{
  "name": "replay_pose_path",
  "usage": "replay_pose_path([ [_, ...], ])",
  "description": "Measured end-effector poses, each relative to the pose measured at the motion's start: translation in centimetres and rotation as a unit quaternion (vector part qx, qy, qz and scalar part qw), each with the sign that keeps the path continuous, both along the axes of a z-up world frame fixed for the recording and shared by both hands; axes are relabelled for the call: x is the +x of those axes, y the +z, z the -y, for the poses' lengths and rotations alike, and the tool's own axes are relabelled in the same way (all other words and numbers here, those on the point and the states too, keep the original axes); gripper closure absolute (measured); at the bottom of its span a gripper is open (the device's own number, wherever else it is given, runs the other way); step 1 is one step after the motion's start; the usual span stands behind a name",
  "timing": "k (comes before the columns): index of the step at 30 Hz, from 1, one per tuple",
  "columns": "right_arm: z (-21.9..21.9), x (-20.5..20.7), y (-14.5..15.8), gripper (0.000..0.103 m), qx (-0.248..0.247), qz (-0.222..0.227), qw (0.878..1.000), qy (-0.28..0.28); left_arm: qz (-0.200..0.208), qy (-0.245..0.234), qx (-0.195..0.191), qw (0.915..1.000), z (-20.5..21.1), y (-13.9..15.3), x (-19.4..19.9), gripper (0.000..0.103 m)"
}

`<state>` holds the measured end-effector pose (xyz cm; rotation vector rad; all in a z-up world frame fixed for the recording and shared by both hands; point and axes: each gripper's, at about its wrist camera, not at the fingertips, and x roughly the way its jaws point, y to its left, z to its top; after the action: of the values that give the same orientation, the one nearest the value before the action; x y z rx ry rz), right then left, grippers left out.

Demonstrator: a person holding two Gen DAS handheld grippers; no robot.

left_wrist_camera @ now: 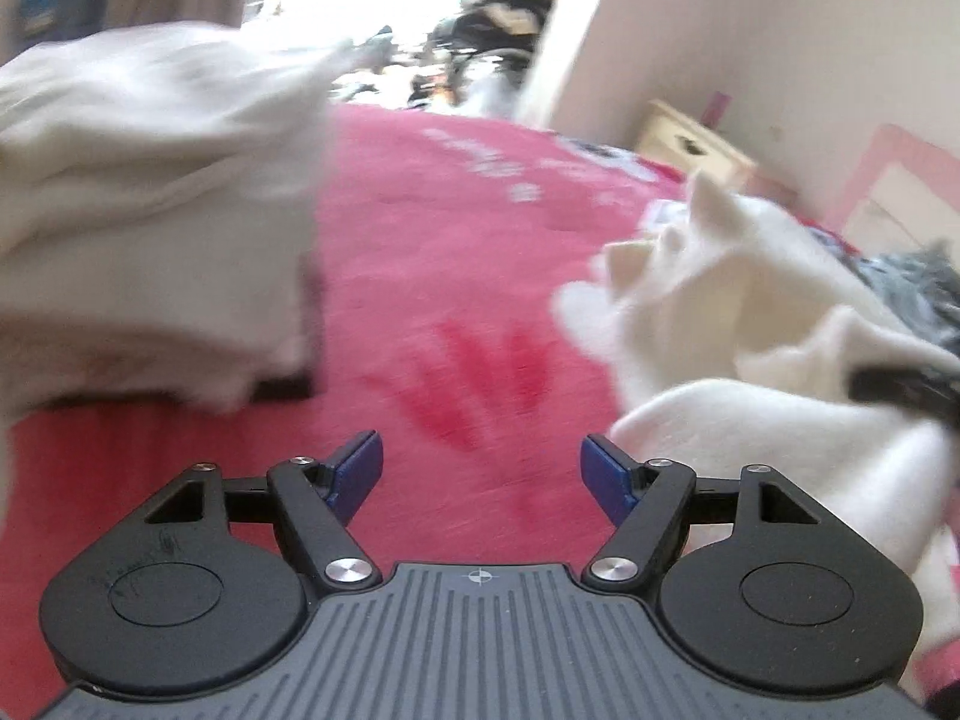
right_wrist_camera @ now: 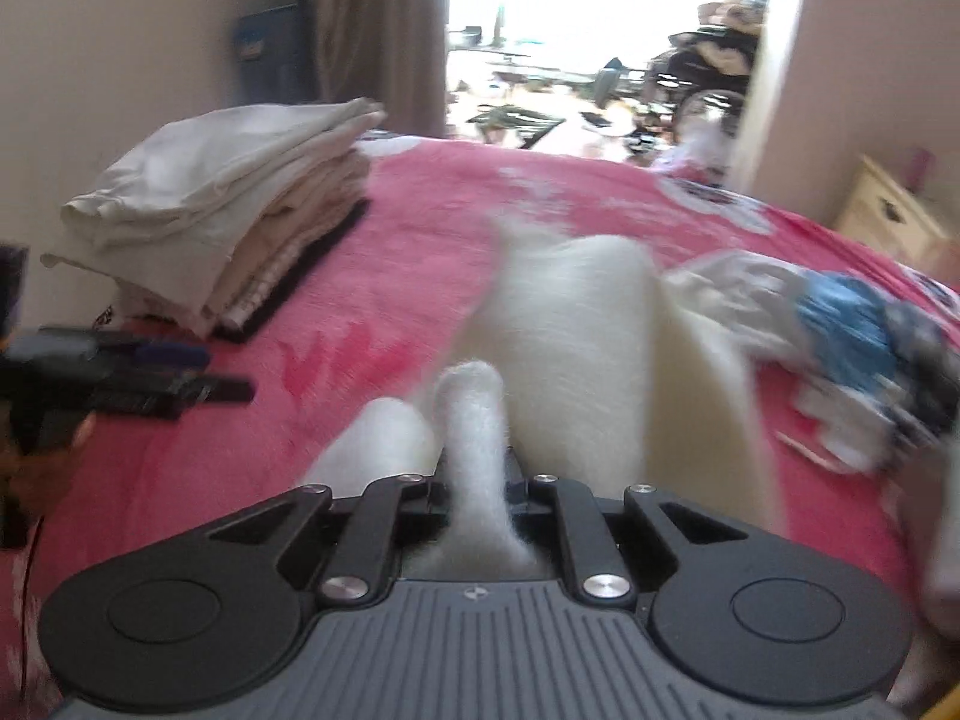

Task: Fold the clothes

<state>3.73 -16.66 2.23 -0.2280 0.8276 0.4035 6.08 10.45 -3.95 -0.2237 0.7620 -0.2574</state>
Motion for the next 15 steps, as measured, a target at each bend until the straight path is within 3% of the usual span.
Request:
replay_pose_path([
  [6,7.0,-4.7,-0.8,0.09,-0.041,-0.028,0.996,-0.075,0.022,-0.117,-0.027,0.9925,7.6,0.6,1.1,0.03],
  [12,12.6,-7.4,-4.7,0.09,-0.055,-0.089,0.983,-0.15,0.0,-0.223,-0.036,0.9741,14.4,-0.2,-1.1,0.03],
  [15,14.3,-7.9,-6.1,0.088,-0.026,-0.105,0.979,-0.172,-0.007,-0.263,-0.028,0.9644,16.6,-0.6,-2.2,0.03],
])
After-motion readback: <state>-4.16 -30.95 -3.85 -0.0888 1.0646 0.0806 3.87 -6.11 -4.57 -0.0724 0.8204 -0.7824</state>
